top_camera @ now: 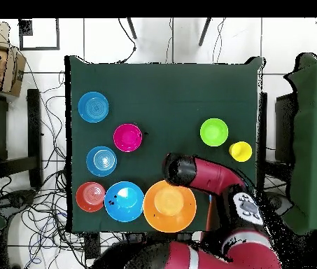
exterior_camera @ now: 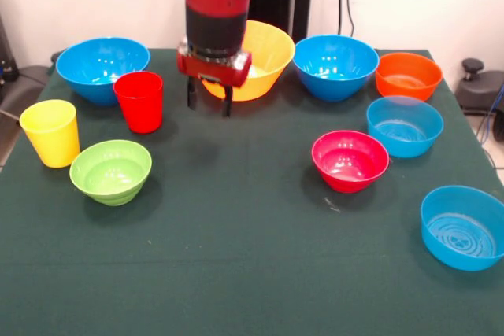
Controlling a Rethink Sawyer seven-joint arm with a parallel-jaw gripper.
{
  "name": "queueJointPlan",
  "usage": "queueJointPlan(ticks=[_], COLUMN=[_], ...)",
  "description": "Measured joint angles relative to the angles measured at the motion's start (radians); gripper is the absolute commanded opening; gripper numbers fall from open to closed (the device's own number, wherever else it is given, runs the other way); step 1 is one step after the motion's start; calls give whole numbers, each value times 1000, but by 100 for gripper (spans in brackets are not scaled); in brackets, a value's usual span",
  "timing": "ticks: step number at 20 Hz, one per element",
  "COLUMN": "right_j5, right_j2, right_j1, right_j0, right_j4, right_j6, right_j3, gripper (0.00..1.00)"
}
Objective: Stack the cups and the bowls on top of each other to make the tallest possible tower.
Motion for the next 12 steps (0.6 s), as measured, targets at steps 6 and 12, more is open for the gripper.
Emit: queueJointPlan(ticks=[6, 12], right_j5=[-4, -20], right_j2=[2, -8], right_j1=[-103, -105], right_j0=[-7, 10], right_j4=[0, -15], right_j6=[0, 0], right_j3=[49, 30], gripper=[100, 100])
